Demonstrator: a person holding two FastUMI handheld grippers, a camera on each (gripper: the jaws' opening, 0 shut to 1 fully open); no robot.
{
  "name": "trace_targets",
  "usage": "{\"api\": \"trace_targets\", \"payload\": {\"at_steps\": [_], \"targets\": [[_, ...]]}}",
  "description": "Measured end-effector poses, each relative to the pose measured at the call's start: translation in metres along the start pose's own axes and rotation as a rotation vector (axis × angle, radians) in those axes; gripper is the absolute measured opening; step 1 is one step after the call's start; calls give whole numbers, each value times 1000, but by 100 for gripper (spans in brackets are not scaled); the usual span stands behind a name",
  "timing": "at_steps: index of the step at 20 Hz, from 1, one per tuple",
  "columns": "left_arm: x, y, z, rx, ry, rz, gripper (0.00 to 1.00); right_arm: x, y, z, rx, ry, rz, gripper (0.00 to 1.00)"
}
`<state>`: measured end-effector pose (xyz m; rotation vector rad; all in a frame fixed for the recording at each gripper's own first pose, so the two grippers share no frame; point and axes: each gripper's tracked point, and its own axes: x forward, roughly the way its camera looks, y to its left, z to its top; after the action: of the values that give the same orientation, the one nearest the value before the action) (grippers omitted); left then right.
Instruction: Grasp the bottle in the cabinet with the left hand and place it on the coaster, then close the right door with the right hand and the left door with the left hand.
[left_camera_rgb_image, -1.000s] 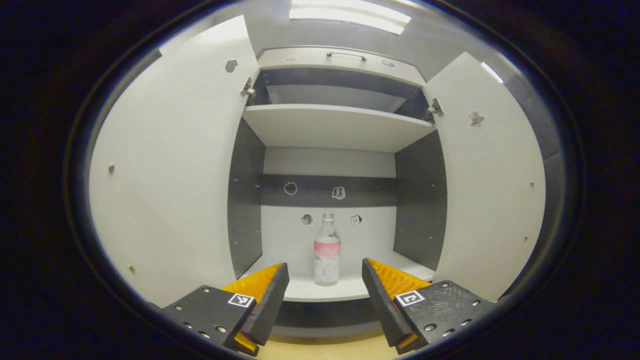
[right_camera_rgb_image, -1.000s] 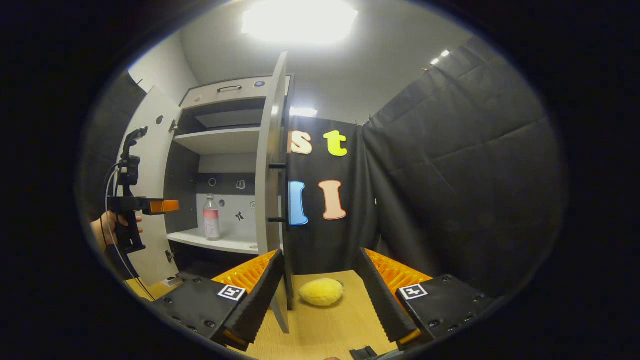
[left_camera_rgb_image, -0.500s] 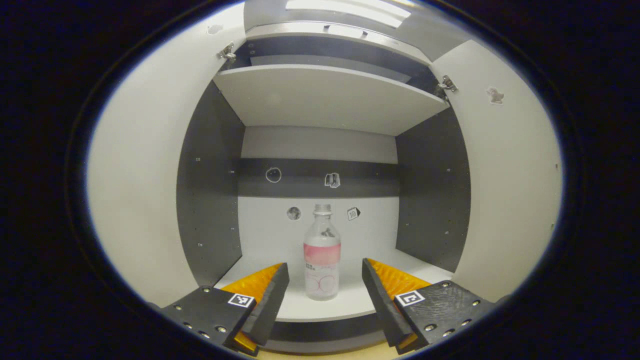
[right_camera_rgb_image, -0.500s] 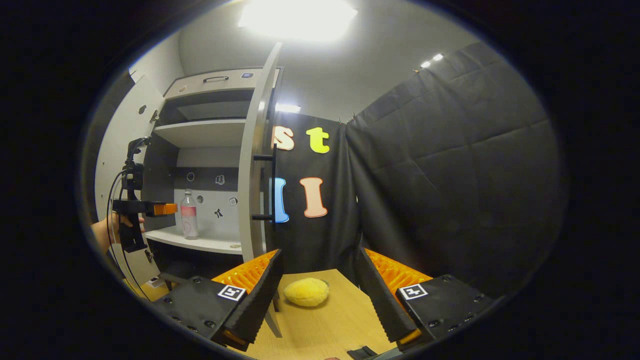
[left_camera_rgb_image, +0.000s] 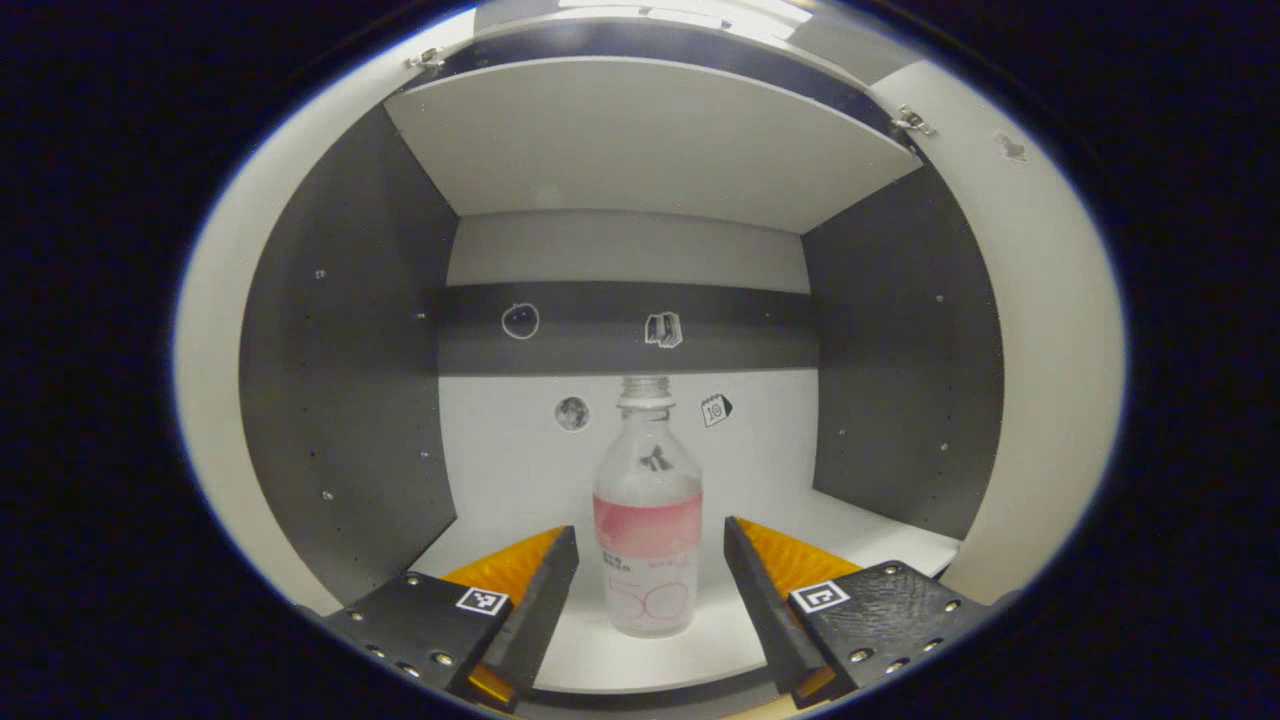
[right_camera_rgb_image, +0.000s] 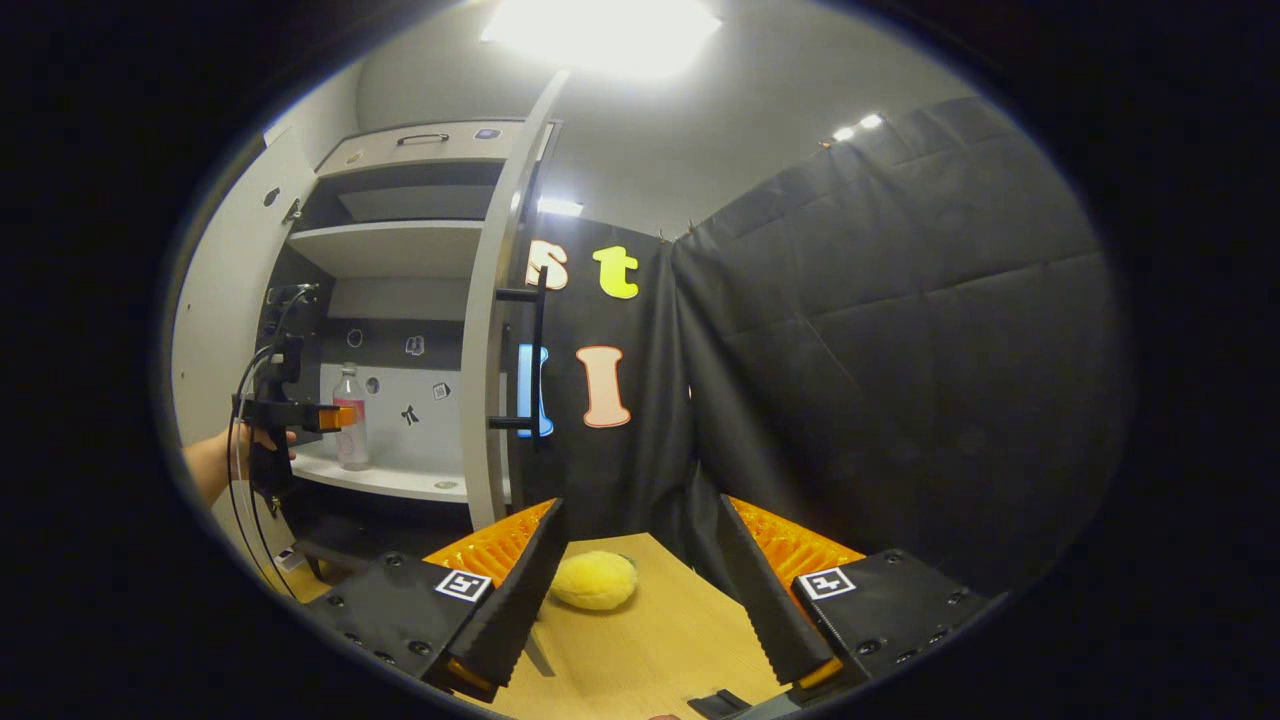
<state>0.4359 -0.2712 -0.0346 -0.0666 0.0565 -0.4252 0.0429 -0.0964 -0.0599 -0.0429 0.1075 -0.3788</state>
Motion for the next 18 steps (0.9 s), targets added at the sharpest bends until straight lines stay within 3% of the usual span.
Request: {"api": "trace_targets", "payload": {"at_steps": [8, 10, 11, 12, 13, 14, 15, 16, 18], "targets": [[33, 0, -12, 22, 34, 13, 86, 0, -2, -6, -14, 23, -16, 95], [33, -1, -10, 22, 36, 10, 72, -1, -1, -5, -14, 24, -11, 92], [31, -2, -11, 26, 39, 10, 72, -1, -2, -5, -14, 24, -9, 92], [29, -2, -9, 25, 41, 15, 79, -2, -2, -4, -13, 24, -6, 92], [26, -5, -5, 20, 33, 16, 72, -2, -2, -5, -11, 22, 0, 92], [20, -5, 1, 13, 20, 19, 71, -2, -2, -4, -10, 21, 4, 92], [13, -7, 7, 5, 7, 21, 71, -2, -1, -4, -7, 21, 11, 92], [4, -6, 13, 1, -5, 26, 79, -2, -1, -4, -4, 22, 20, 95], [-13, -7, 24, 0, -25, 35, 79, -2, -1, -3, 1, 24, 37, 92]]}}
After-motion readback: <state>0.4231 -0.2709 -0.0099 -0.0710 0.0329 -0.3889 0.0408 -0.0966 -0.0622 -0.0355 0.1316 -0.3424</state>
